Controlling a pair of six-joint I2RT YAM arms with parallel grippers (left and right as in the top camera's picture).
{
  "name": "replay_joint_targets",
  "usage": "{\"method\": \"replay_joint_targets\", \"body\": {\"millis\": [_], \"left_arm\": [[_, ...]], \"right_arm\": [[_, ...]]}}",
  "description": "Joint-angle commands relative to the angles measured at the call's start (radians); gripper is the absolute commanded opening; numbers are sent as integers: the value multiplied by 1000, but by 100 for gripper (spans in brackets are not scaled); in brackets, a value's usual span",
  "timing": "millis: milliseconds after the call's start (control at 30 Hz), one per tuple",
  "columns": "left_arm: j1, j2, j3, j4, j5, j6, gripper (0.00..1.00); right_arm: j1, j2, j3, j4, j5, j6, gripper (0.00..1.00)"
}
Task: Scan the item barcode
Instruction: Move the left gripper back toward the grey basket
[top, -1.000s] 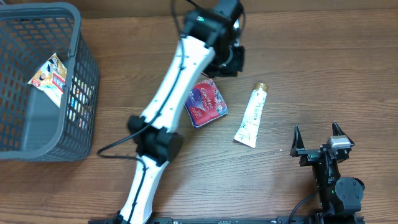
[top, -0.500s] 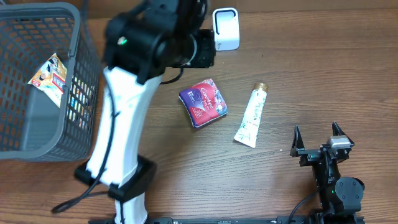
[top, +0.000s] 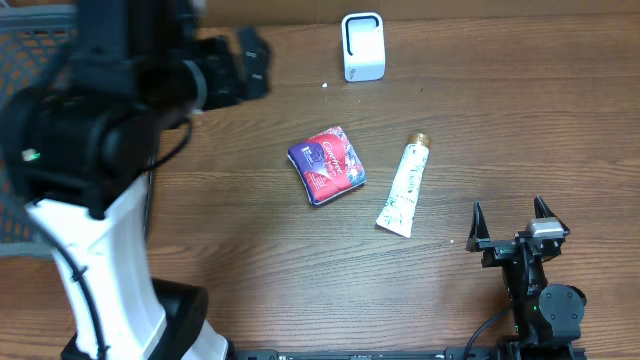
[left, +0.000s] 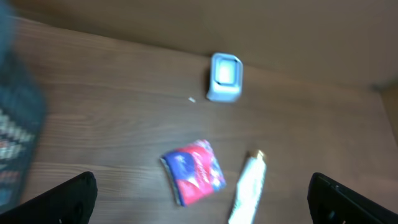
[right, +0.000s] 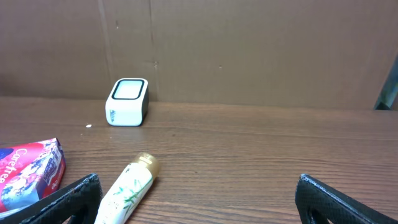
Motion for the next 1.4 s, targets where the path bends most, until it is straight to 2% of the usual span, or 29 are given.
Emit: {"method": "replay_joint_targets", "body": {"millis": [0,133,333,567,767,1067,1367], "left_arm": [[106,-43,14,-2,-16,9,100],[232,-47,10,-2,-27,16,100],[397,-47,-18,-2,-128,16,100],[603,-47,-67,-2,-146,15,100],[723,-43,-157,-2,-214,-16,100],[785,18,-290,76,-221,-22,100],[785,190,-296,183,-218,-38,100]], "right_arm": [[-2,-8,-10,6,10,-1,100],[-2,-8,-10,6,10,-1,100],[-2,-8,-10,6,10,-1,100],[-2,-8,-10,6,10,-1,100],[-2,-8,-10,6,10,-1,100],[-2,-8,-10,6,10,-1,100],[-2,-8,-10,6,10,-1,100]]}}
